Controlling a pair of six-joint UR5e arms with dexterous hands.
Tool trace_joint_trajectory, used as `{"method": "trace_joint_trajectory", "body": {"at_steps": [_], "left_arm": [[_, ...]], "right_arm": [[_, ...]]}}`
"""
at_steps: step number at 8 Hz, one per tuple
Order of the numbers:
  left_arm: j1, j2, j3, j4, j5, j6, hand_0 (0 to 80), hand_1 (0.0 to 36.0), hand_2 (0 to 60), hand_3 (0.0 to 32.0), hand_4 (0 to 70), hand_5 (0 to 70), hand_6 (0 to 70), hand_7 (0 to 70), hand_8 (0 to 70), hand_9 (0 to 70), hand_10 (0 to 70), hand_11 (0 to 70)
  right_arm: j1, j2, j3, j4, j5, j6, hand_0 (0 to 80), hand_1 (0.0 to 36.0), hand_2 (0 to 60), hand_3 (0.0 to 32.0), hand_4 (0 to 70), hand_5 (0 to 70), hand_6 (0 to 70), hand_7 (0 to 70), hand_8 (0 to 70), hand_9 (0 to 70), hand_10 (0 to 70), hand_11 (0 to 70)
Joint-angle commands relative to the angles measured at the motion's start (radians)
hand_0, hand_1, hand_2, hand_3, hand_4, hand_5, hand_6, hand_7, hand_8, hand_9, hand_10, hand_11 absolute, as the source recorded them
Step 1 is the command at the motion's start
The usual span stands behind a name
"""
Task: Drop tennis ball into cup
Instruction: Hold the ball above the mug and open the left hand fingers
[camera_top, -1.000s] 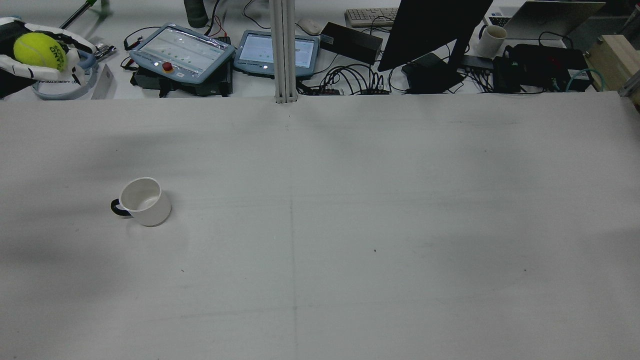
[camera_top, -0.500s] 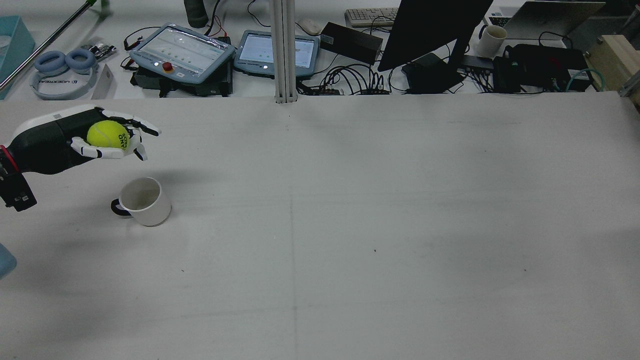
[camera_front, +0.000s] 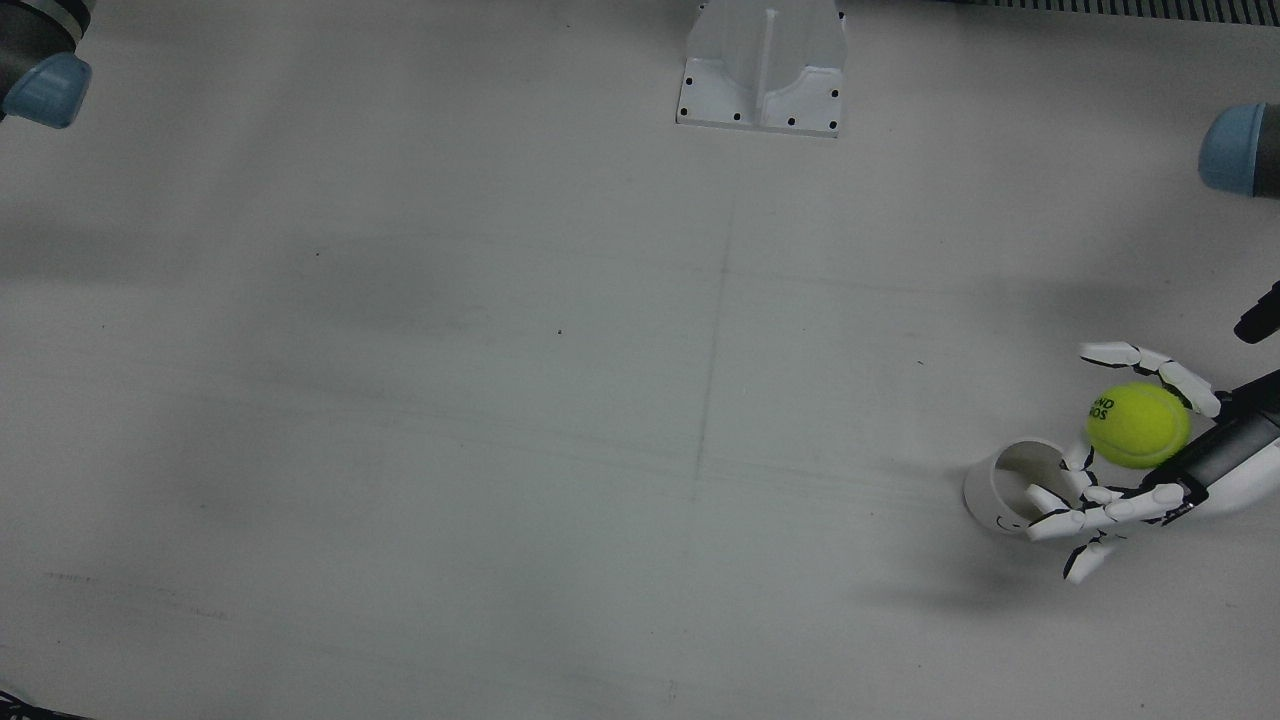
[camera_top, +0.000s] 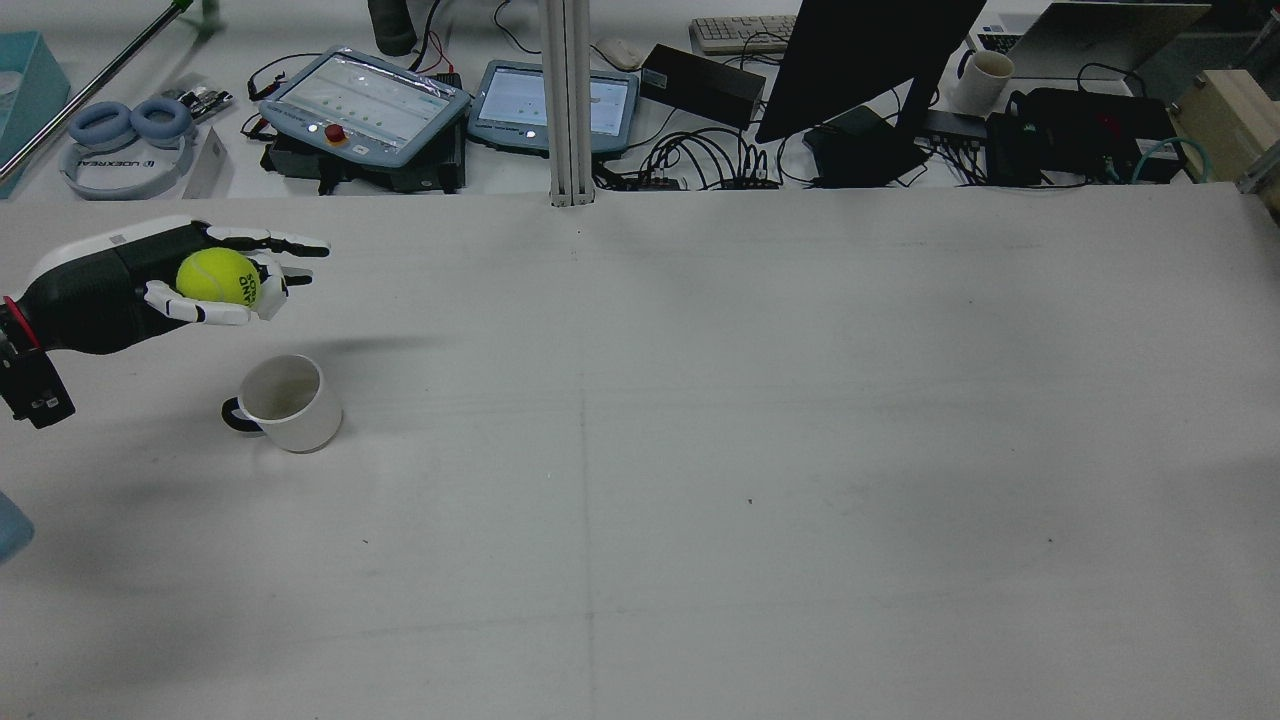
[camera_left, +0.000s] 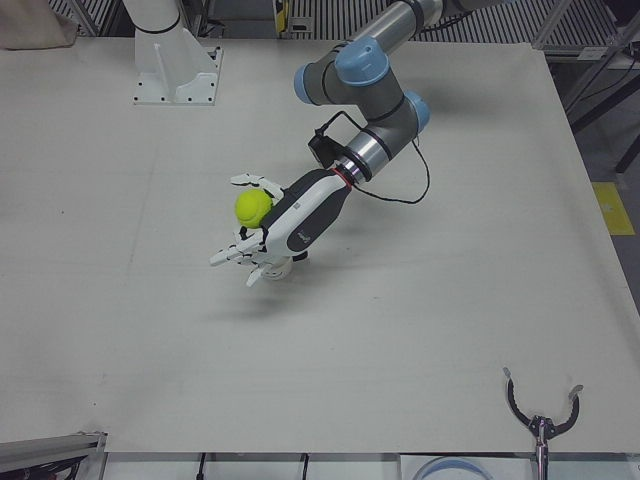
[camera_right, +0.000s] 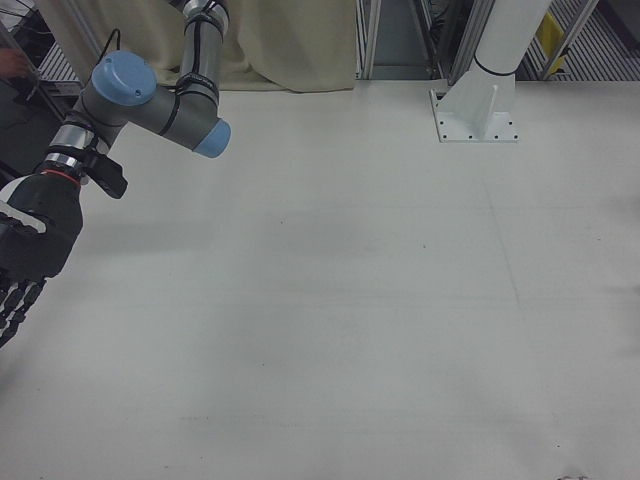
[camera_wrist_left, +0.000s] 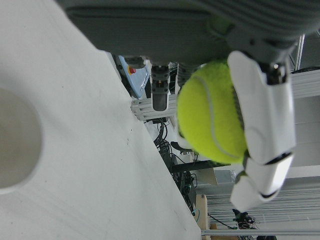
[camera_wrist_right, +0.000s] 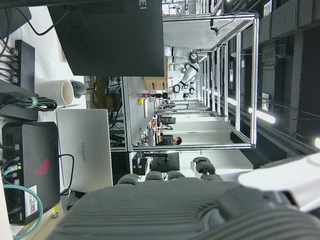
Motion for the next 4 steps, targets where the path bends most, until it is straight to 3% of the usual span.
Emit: {"method": "trace_joint_trajectory", "body": {"at_steps": [1,2,4], "left_arm": [[0.0,0.018,-0.001,-0.024,0.0,0.0,47.3,19.0,21.4,0.0,18.4,1.9,4.0,25.4,0.1,3.6,0.0,0.0],[0.002,0.018,-0.001,-0.025,0.0,0.0,47.4,19.9,20.8,0.0,16.6,0.5,1.0,25.5,0.0,3.7,0.0,0.0],[0.0,0.018,-0.001,-0.028,0.001,-0.001,47.2,19.7,22.4,0.0,16.7,1.0,2.2,25.5,0.0,3.7,0.0,0.0]], "right_arm": [[0.0,0.0,0.0,0.001,0.0,0.0,0.0,0.0,0.0,0.0,0.0,0.0,0.0,0.0,0.0,0.0,0.0,0.0],[0.0,0.0,0.0,0.001,0.0,0.0,0.0,0.0,0.0,0.0,0.0,0.0,0.0,0.0,0.0,0.0,0.0,0.0],[0.0,0.0,0.0,0.001,0.0,0.0,0.0,0.0,0.0,0.0,0.0,0.0,0.0,0.0,0.0,0.0,0.0,0.0]]}}
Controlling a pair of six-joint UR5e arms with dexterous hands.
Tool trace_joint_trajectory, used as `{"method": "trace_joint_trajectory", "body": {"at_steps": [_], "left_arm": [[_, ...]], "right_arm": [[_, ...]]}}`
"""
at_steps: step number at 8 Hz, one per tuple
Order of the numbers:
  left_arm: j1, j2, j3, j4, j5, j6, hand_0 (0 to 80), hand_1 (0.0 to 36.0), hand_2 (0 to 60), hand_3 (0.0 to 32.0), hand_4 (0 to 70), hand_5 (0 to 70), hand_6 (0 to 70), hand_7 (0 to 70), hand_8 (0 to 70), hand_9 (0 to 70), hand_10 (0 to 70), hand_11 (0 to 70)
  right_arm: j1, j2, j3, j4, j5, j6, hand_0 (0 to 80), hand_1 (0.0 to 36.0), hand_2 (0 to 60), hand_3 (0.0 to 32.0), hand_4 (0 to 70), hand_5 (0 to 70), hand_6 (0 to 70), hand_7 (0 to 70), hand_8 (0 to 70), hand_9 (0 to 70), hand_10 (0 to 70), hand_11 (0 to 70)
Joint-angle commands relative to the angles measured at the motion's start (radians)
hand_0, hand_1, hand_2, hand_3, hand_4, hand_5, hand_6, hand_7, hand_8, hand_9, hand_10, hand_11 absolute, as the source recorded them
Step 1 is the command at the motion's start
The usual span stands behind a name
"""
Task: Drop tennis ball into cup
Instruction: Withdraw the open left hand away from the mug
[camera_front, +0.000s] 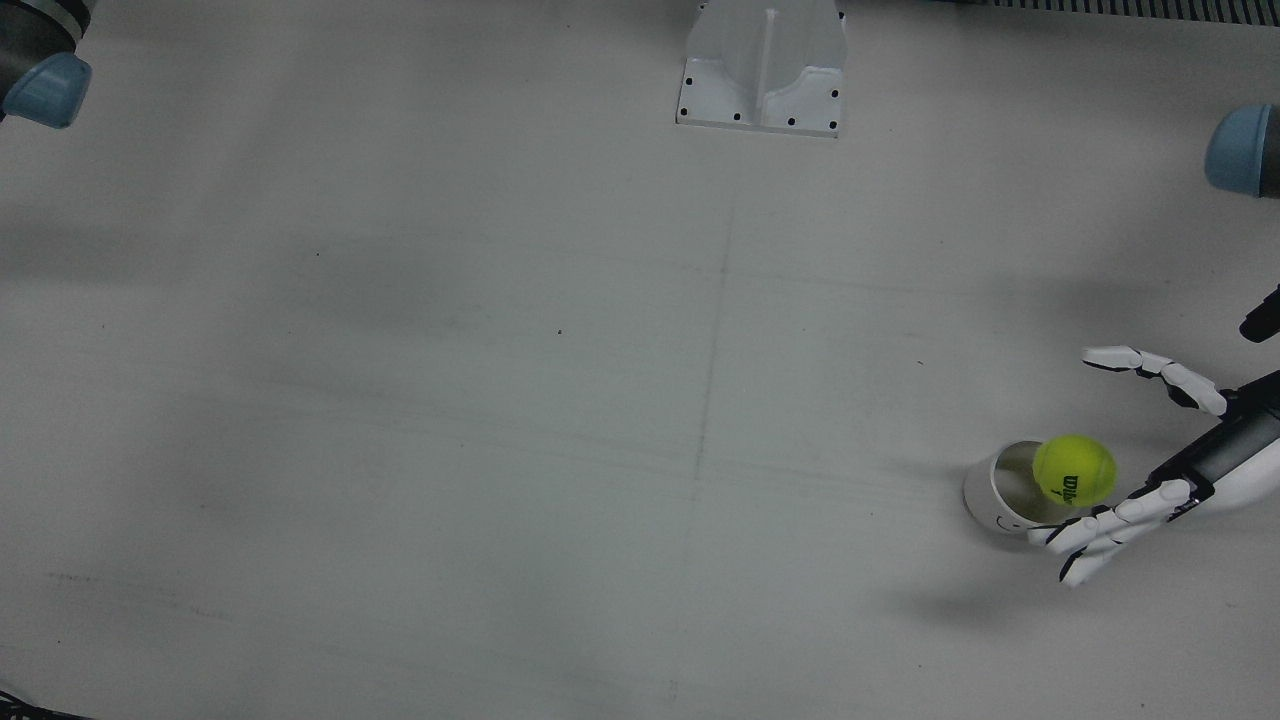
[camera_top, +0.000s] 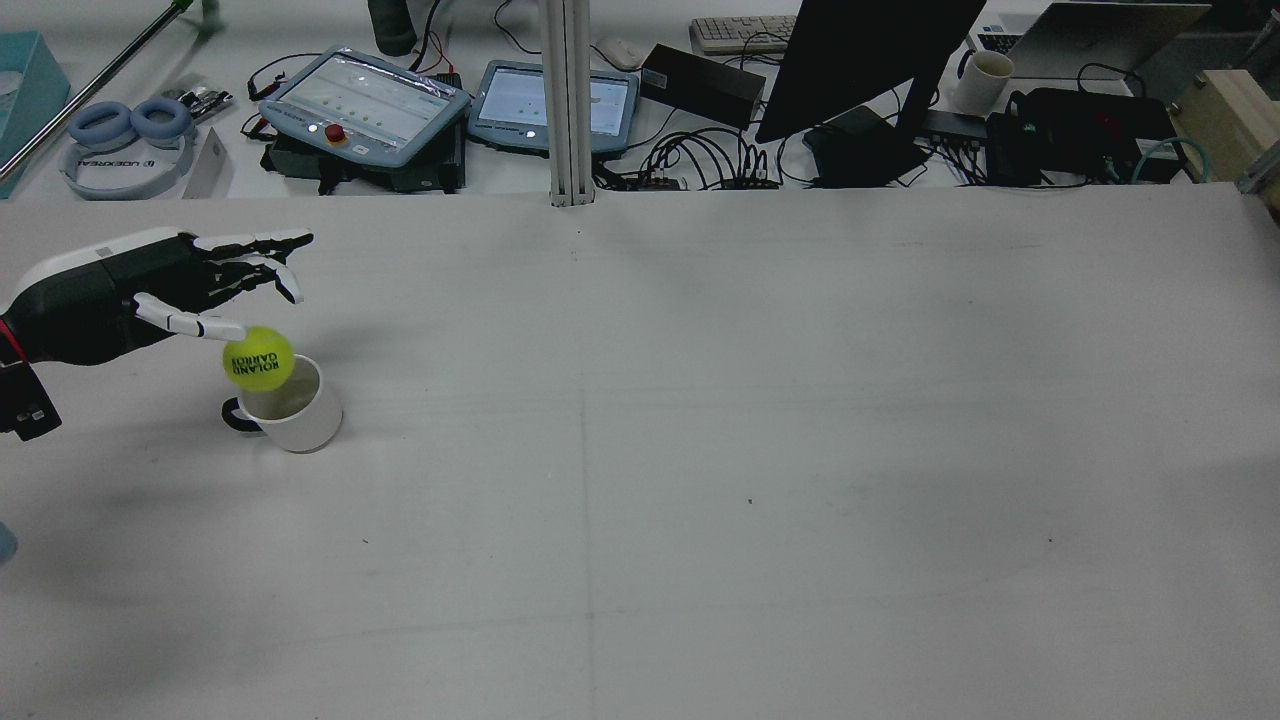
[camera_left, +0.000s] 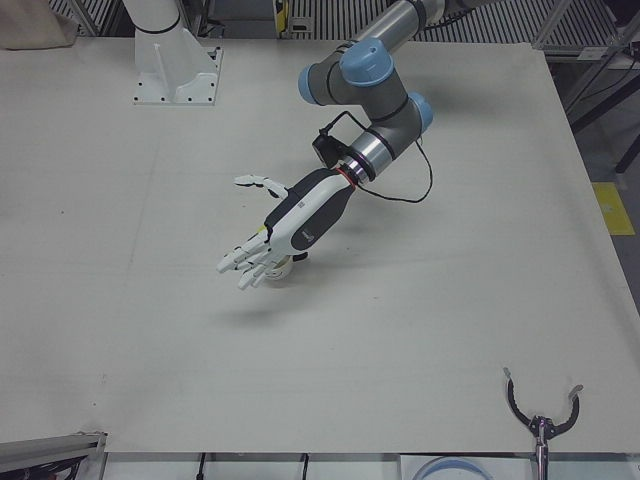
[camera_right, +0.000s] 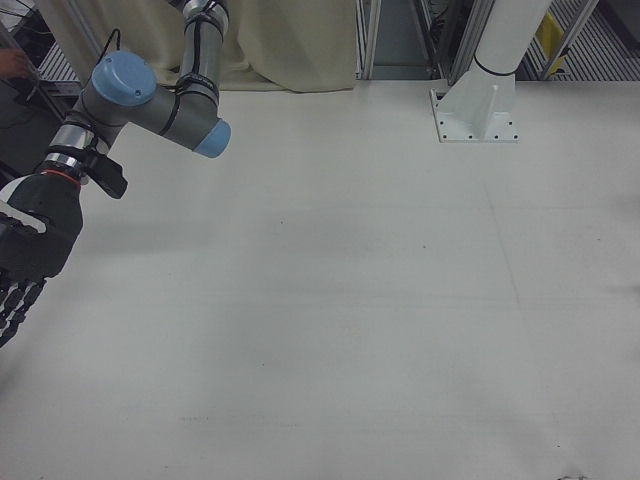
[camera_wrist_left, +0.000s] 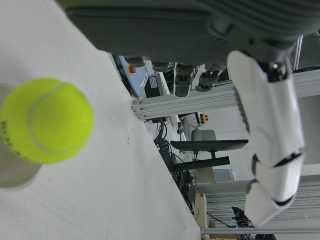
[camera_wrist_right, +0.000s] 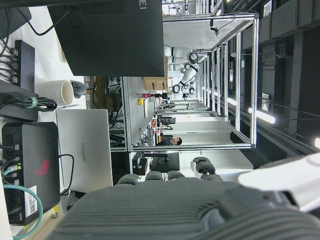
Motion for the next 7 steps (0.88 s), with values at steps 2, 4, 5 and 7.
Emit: {"method": "trace_joint_trajectory", "body": {"at_steps": [2,4,5,7], "left_arm": [[-0.052,-0.015,-0.032,0.021,0.005,-0.011,47.8,22.4,26.6,0.0,12.0,0.6,0.5,24.1,0.0,3.4,0.0,0.0],[-0.219,-0.185,0.025,0.14,-0.001,0.001,48.8,23.5,23.0,0.0,1.4,2.0,1.3,19.6,0.0,2.5,0.0,0.0],[-0.308,-0.271,0.141,0.144,-0.002,0.002,49.2,24.7,22.8,0.0,0.0,2.1,0.7,16.3,0.0,1.8,0.0,0.0],[-0.419,-0.307,0.276,0.135,-0.002,-0.011,53.0,28.3,20.3,0.0,0.0,3.0,0.3,16.8,0.0,1.9,0.0,0.0]], "right_arm": [[0.0,0.0,0.0,0.0,0.0,0.0,0.0,0.0,0.0,0.0,0.0,0.0,0.0,0.0,0.0,0.0,0.0,0.0],[0.0,0.0,0.002,0.0,0.0,0.0,0.0,0.0,0.0,0.0,0.0,0.0,0.0,0.0,0.0,0.0,0.0,0.0],[0.0,0.0,0.002,0.0,0.0,0.0,0.0,0.0,0.0,0.0,0.0,0.0,0.0,0.0,0.0,0.0,0.0,0.0],[0.0,0.0,0.002,0.0,0.0,0.0,0.0,0.0,0.0,0.0,0.0,0.0,0.0,0.0,0.0,0.0,0.0,0.0]]}}
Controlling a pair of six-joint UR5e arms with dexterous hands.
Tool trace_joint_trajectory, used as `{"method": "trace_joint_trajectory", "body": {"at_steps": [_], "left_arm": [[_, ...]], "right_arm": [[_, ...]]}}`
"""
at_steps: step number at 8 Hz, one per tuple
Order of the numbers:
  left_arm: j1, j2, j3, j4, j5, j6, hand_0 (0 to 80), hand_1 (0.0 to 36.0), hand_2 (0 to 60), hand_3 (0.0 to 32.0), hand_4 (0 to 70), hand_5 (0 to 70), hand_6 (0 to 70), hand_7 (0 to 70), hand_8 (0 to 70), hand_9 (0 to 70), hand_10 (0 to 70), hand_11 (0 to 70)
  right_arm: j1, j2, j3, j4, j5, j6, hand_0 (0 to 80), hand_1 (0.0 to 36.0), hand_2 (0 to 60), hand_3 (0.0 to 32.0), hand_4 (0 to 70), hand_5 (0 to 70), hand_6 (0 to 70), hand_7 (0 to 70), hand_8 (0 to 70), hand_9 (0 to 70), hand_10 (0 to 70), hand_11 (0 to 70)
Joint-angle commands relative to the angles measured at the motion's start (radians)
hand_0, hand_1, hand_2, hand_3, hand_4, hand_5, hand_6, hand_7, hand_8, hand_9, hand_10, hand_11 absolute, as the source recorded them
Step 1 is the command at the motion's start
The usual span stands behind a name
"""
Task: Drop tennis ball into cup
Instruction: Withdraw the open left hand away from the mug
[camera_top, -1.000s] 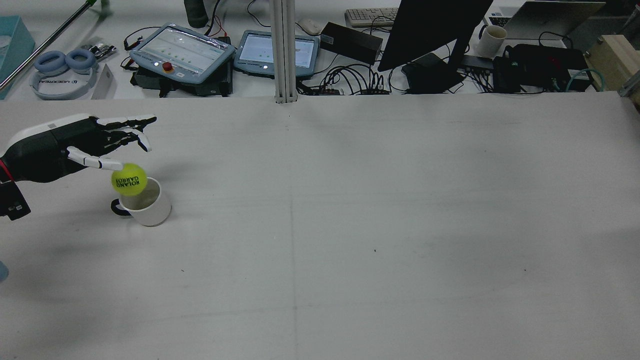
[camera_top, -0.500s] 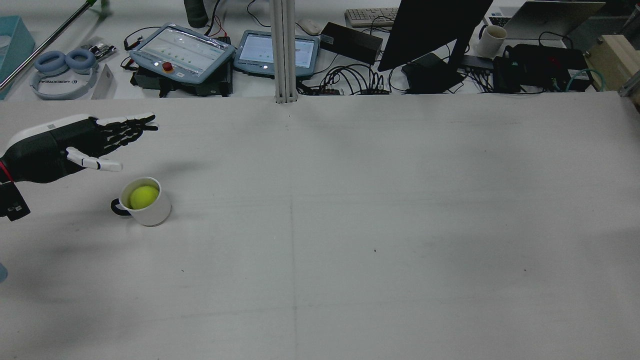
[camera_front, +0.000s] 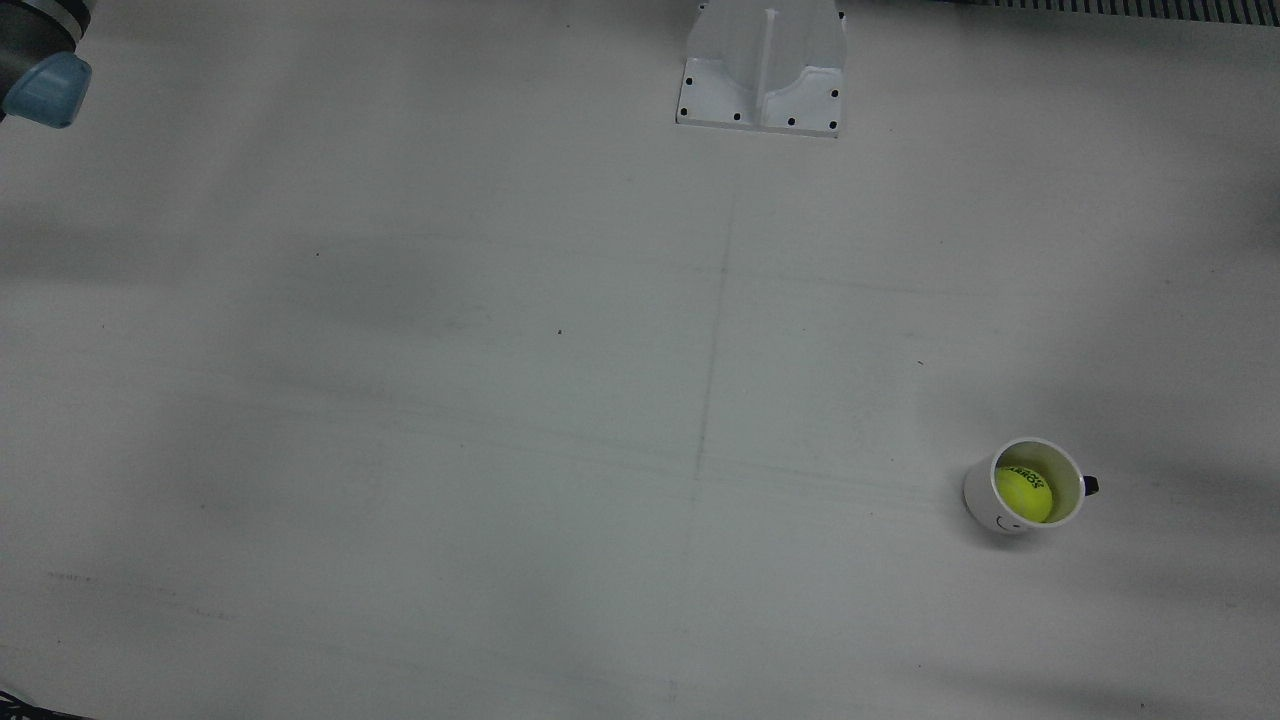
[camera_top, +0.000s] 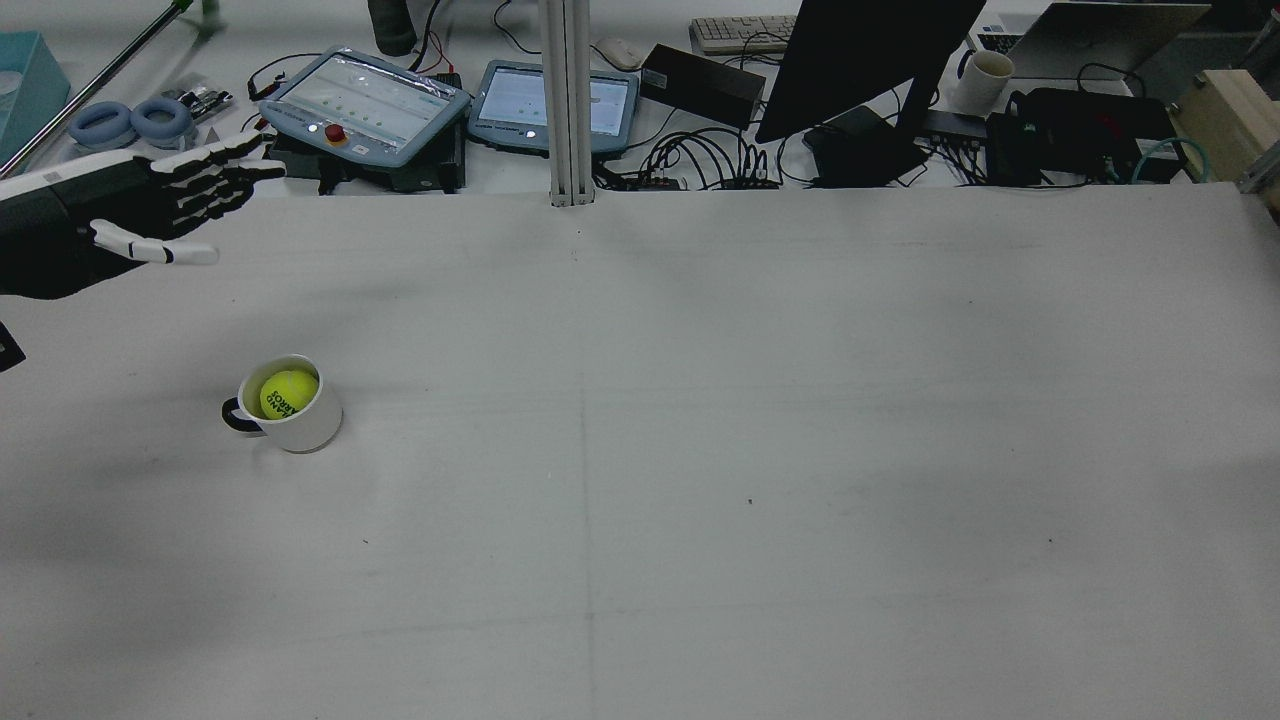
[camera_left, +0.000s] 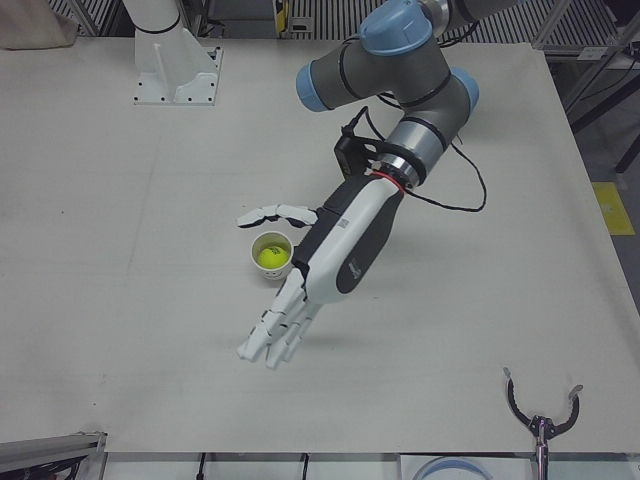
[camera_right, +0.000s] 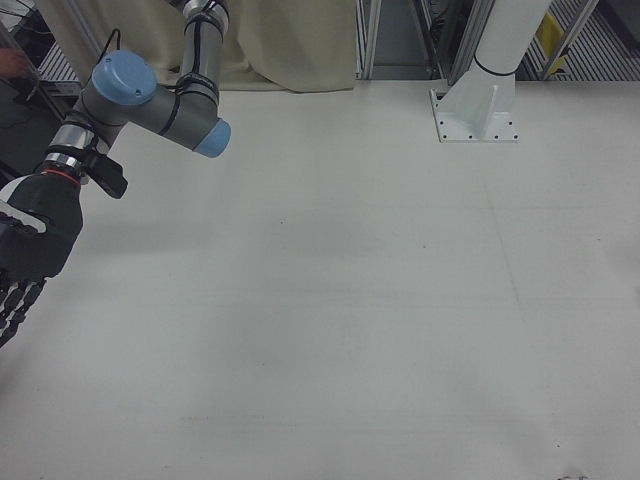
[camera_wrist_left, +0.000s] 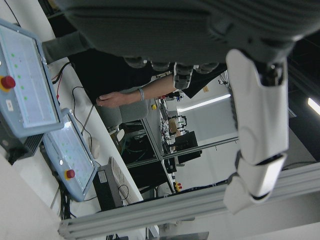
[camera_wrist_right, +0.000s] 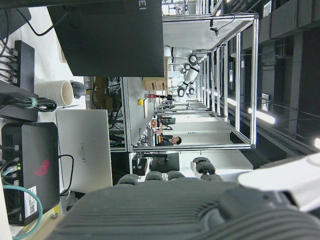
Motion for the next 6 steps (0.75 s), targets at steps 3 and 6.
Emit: {"method": "trace_joint_trajectory", "body": {"at_steps": [3,6], "left_arm": [[-0.206,-0.058,0.153,0.052,0.001,-0.03,57.0,31.1,18.5,0.0,0.0,4.3,0.9,19.3,0.0,2.4,0.0,0.0],[-0.208,-0.057,0.137,0.06,0.003,-0.033,56.2,30.3,18.1,0.0,0.0,4.0,0.9,19.8,0.0,2.5,0.0,0.0]], "right_arm": [[0.0,0.0,0.0,0.0,0.0,0.0,0.0,0.0,0.0,0.0,0.0,0.0,0.0,0.0,0.0,0.0,0.0,0.0],[0.0,0.0,-0.001,0.0,0.0,0.0,0.0,0.0,0.0,0.0,0.0,0.0,0.0,0.0,0.0,0.0,0.0,0.0]]}}
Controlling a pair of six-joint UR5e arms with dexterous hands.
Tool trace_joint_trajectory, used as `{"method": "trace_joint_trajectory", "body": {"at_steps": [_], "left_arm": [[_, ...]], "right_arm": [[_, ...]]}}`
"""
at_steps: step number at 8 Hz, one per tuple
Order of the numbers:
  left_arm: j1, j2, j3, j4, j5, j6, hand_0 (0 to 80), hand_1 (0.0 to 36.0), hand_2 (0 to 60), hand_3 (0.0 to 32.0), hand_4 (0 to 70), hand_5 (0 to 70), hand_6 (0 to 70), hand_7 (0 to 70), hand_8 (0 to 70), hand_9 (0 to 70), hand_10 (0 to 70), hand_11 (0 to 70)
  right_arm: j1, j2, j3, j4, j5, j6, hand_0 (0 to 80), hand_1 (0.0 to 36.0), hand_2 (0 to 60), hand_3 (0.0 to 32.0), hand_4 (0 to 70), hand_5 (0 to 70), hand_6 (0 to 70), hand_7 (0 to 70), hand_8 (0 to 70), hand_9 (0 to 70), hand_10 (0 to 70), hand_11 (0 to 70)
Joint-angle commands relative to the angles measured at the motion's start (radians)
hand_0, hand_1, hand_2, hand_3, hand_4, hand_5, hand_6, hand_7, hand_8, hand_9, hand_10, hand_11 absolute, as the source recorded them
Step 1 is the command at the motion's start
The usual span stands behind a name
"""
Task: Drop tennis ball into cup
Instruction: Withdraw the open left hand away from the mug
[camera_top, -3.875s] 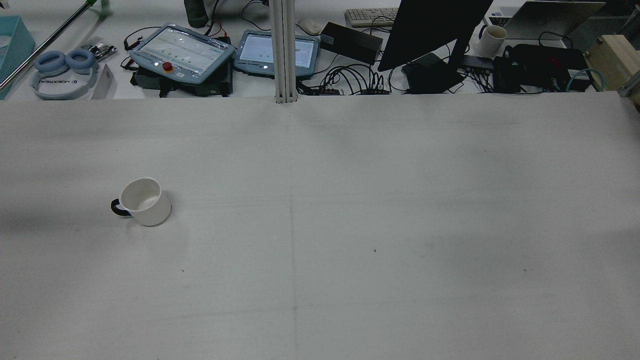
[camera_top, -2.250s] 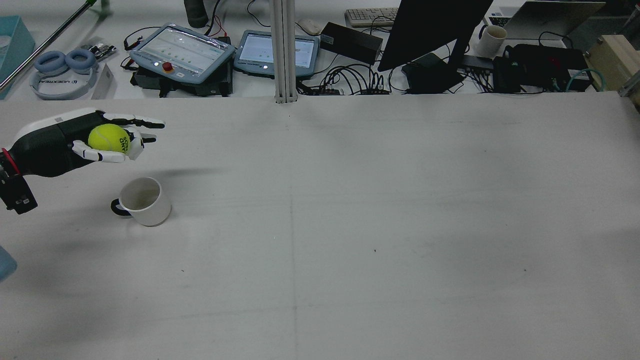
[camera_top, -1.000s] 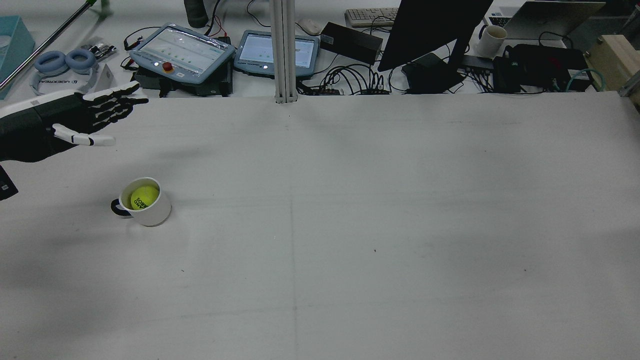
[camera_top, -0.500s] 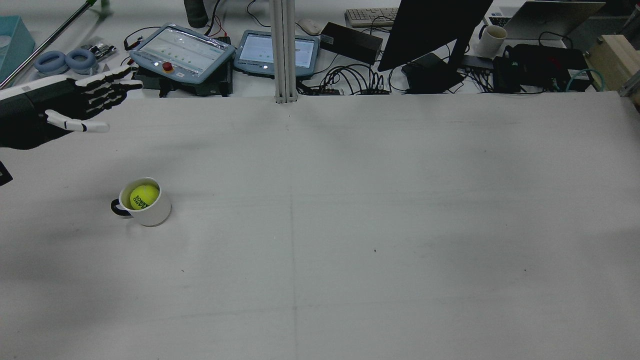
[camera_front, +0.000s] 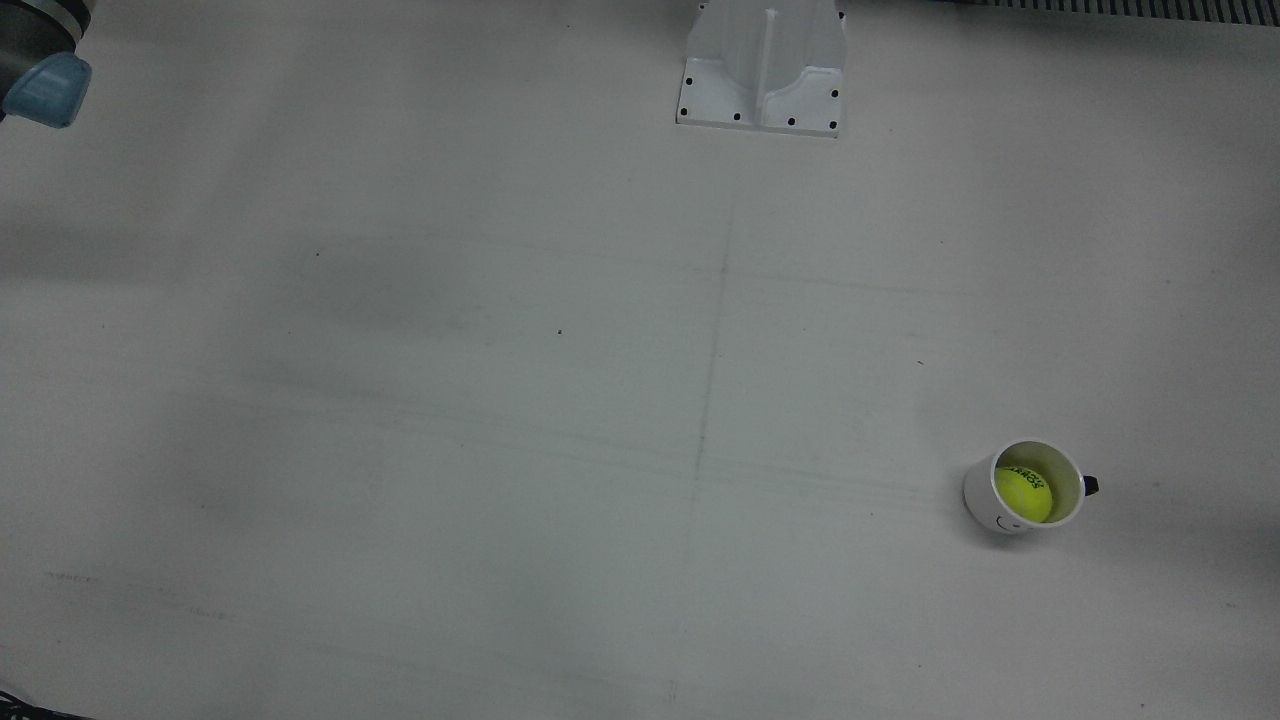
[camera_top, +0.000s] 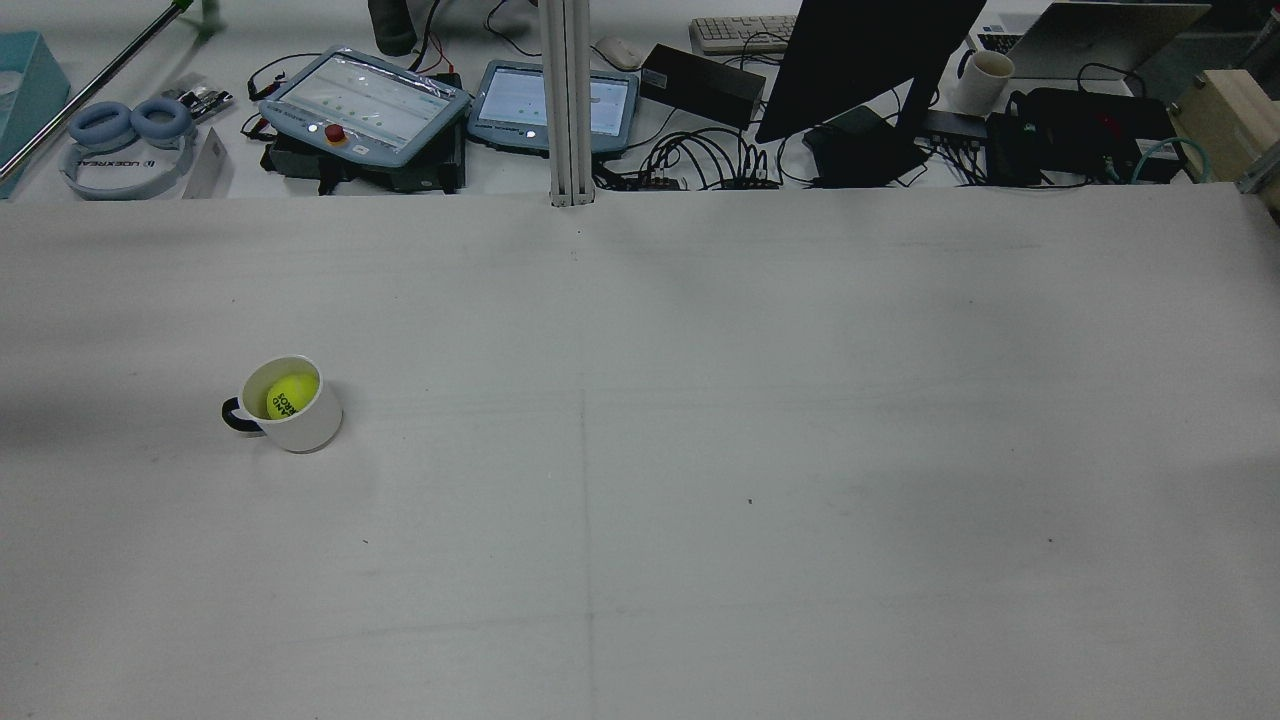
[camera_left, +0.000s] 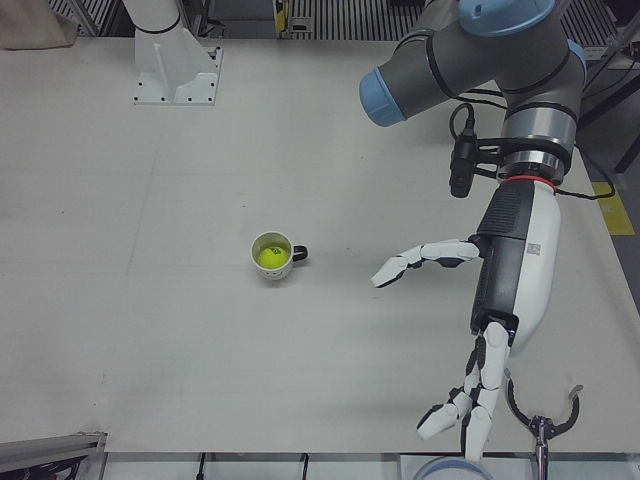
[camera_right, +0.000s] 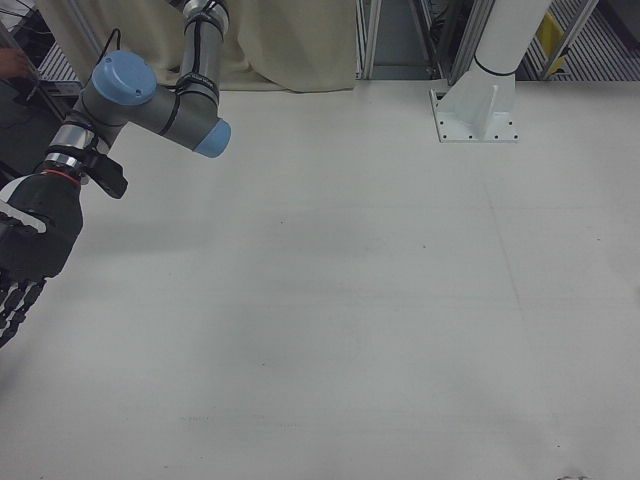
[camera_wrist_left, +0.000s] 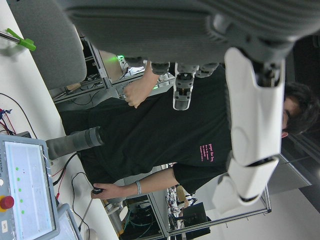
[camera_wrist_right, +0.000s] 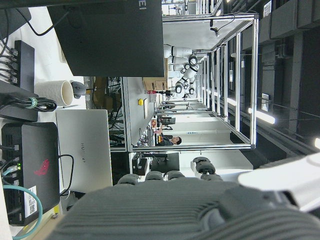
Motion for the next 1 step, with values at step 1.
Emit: {"method": "trace_joint_trajectory", "body": {"at_steps": [1], "left_arm": [[-0.003,0.001,-0.017,0.011,0.001,-0.003,55.9,29.6,19.2,0.0,0.0,5.1,2.8,18.4,0.0,2.2,0.0,0.0]], "right_arm": [[0.0,0.0,0.0,-0.002,0.0,0.0,0.0,0.0,0.0,0.0,0.0,0.0,0.0,0.0,0.0,0.0,0.0,0.0]]}}
